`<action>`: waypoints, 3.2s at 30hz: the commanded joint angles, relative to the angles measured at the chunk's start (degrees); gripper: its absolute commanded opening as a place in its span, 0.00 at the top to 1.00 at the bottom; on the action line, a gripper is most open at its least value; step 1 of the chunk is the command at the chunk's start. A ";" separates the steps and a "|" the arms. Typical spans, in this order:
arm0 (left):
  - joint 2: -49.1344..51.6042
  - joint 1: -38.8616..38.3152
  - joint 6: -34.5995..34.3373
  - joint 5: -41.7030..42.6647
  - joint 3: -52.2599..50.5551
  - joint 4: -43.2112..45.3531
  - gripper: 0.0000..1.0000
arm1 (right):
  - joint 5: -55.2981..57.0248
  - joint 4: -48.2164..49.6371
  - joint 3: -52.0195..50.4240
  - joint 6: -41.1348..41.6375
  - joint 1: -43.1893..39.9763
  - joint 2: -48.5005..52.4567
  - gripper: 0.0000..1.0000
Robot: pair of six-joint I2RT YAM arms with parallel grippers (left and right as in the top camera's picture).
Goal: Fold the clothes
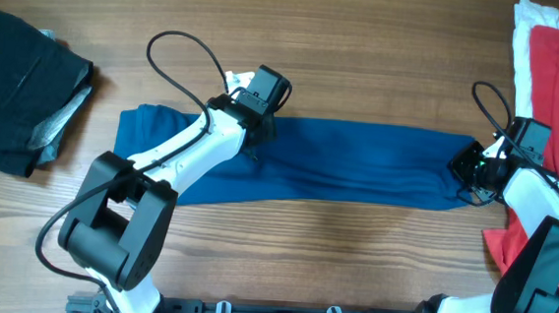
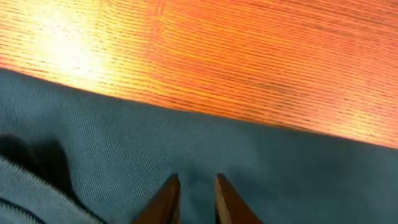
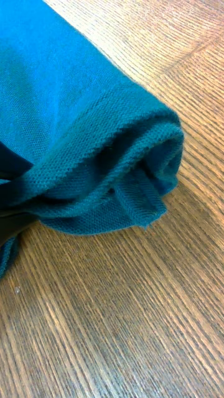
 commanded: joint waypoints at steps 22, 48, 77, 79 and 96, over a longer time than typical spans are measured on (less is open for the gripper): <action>-5.27 18.86 26.99 8.44 0.31 -13.88 0.44 | 1.62 -0.33 1.20 -1.16 -0.31 0.63 0.91; -6.64 25.03 9.75 -3.28 0.35 -14.14 0.96 | 1.84 -0.42 1.20 -1.16 -0.31 0.63 0.91; -7.74 24.22 8.35 14.47 0.33 -32.00 0.69 | 1.27 -4.46 6.10 -11.37 -3.13 -0.59 0.96; -7.74 25.05 7.19 13.88 0.33 -34.38 0.69 | 6.93 -8.81 9.53 -13.03 -3.52 -2.40 0.96; -7.74 26.03 7.26 13.94 0.33 -35.04 0.66 | 7.87 -18.29 14.58 -9.46 27.19 -5.16 0.96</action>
